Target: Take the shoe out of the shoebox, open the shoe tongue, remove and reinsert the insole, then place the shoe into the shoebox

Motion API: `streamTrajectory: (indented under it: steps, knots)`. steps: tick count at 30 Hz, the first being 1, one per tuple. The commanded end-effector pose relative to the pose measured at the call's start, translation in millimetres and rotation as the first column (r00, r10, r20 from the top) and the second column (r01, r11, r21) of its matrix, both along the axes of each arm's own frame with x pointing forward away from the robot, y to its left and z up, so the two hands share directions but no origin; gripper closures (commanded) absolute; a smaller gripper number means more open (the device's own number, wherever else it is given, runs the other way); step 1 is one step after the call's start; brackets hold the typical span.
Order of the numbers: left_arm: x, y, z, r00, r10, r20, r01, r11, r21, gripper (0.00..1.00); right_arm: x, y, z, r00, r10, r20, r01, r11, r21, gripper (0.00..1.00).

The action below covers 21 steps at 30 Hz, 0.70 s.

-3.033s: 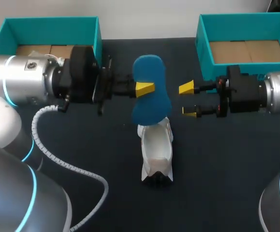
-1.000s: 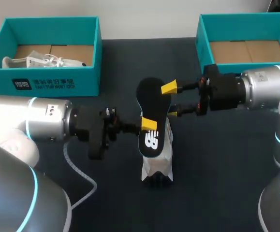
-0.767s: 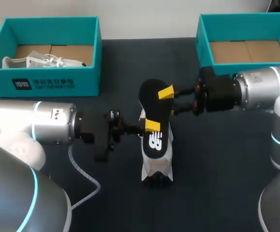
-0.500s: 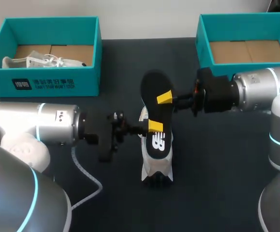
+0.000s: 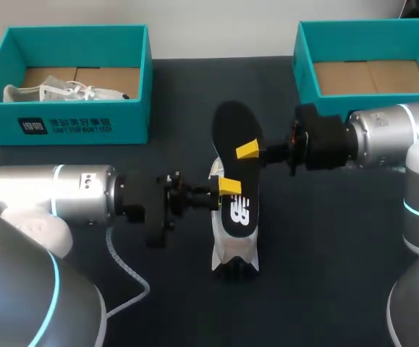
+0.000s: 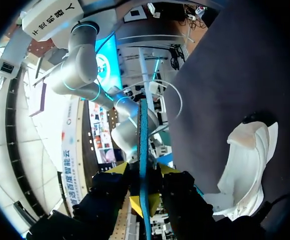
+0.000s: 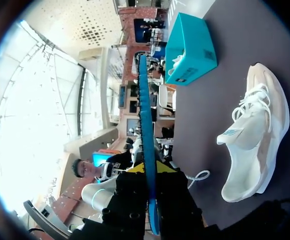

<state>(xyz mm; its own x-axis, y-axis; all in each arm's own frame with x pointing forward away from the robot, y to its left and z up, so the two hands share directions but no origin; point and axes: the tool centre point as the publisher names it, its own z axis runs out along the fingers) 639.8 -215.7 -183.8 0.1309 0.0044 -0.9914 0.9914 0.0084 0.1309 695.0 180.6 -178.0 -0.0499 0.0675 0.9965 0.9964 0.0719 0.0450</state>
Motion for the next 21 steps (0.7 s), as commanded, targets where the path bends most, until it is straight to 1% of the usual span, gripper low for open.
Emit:
streamTrajectory:
  steps: [1,6,9,11,13,15,16,17,18,21]
  knots:
    - [-4.0,26,1,1.0,0.028,-0.01,-0.029,0.999,-0.016,0.0,1.5,-2,-4,1.0,0.004,-0.006,-0.004,1.0,0.002,1.0]
    - [6.7,50,3,0.998,0.056,-0.008,-0.055,0.998,0.012,0.0,2.2,-5,-9,1.0,0.002,-0.014,-0.002,1.0,0.008,1.0]
    - [11.4,60,7,0.997,0.077,-0.002,-0.077,0.997,0.033,0.0,2.3,-6,-12,1.0,0.001,-0.022,-0.001,1.0,0.013,1.0]
    - [15.0,65,8,0.997,0.08,-0.007,-0.08,0.995,0.066,0.0,2.3,-6,-14,1.0,-0.001,-0.025,0.001,1.0,0.017,1.0]
    - [18.2,69,11,0.996,0.075,-0.043,-0.068,0.987,0.143,0.0,2.4,-6,-16,1.0,-0.003,-0.028,0.004,1.0,0.021,1.0]
    - [22.6,70,17,0.995,0.089,-0.043,-0.078,0.974,0.215,0.0,2.5,-6,-18,1.0,-0.004,-0.028,0.005,1.0,0.025,1.0]
    - [23.1,71,20,0.995,0.075,-0.063,-0.055,0.961,0.272,0.0,2.4,-6,-19,1.0,-0.005,-0.029,0.006,1.0,0.027,1.0]
    - [25.0,70,23,0.993,0.1,-0.055,-0.077,0.944,0.32,0.0,2.2,-5,-19,1.0,-0.006,-0.029,0.007,1.0,0.03,1.0]
    - [25.7,70,26,0.994,0.077,-0.082,-0.044,0.937,0.346,0.0,1.9,-5,-21,1.0,-0.007,-0.029,0.008,0.999,0.032,1.0]
    - [27.6,65,36,0.991,0.089,-0.098,-0.036,0.895,0.444,0.0,0.7,-4,-23,0.999,-0.011,-0.031,0.012,0.999,0.038,1.0]
